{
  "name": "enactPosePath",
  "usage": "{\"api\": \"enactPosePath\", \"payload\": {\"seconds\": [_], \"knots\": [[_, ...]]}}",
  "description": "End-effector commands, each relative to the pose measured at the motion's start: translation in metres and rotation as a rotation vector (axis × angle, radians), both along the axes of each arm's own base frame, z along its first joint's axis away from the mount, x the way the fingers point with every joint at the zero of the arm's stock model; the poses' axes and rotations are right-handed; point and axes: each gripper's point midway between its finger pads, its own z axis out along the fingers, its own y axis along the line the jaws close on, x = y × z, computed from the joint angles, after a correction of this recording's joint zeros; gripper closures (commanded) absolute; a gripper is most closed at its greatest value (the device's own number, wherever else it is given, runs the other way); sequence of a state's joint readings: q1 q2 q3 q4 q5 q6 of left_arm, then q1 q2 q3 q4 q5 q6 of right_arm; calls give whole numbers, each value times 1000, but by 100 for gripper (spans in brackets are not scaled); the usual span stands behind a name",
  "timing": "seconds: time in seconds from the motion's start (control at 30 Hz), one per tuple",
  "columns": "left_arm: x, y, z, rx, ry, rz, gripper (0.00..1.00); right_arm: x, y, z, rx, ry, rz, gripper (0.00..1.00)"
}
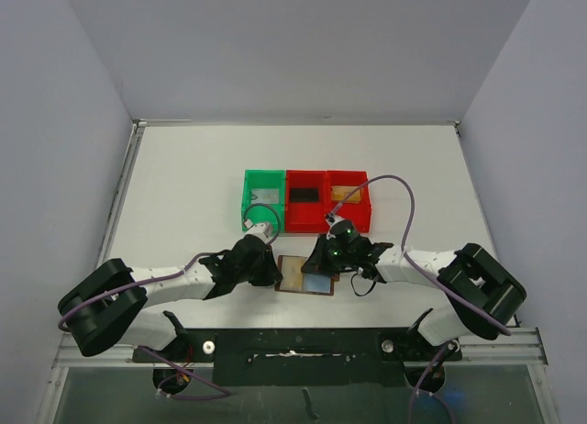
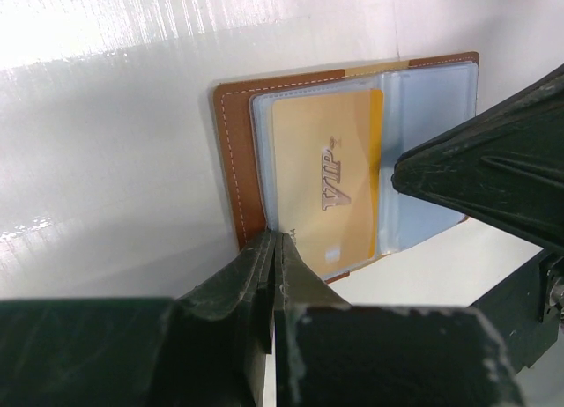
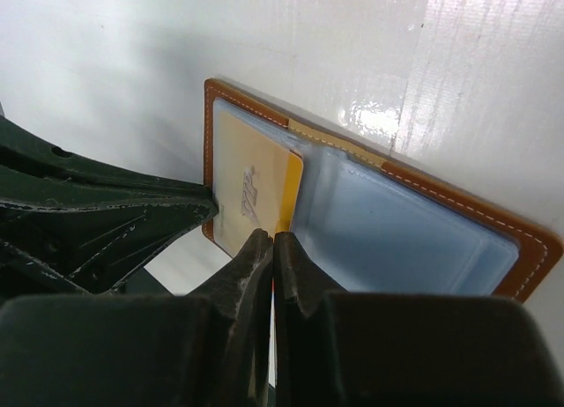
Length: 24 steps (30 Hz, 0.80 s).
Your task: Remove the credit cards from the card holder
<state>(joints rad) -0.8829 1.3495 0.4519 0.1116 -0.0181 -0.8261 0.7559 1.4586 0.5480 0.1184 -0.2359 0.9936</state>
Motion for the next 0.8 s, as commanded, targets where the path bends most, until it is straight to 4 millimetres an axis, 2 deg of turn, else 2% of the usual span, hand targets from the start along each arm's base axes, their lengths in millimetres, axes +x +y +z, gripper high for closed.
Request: {"api": "enactPosePath", "payload": {"seconds": [0.0,0.23,0.33,0.53,0.7,0.77], "knots": [[7,-3,12,-6,-46,-2,100,3,0,15,43,-42,11,100],[6,-4,13,-12,-46,-6,100,3,-3,11,33,-30,-3,99],[7,-4,14,-15,-48,-7,100,3,-3,8,25,-23,-10,87],[5,-8,15,-30,-45,-22,100,3,6,2,6,-10,-5,75],[4,-10,13,-34,-38,-32,100,4,10,-10,-2,12,-42,71],[4,-8,13,-37,-41,-21,100,4,20,-5,56,-18,-27,71]]}}
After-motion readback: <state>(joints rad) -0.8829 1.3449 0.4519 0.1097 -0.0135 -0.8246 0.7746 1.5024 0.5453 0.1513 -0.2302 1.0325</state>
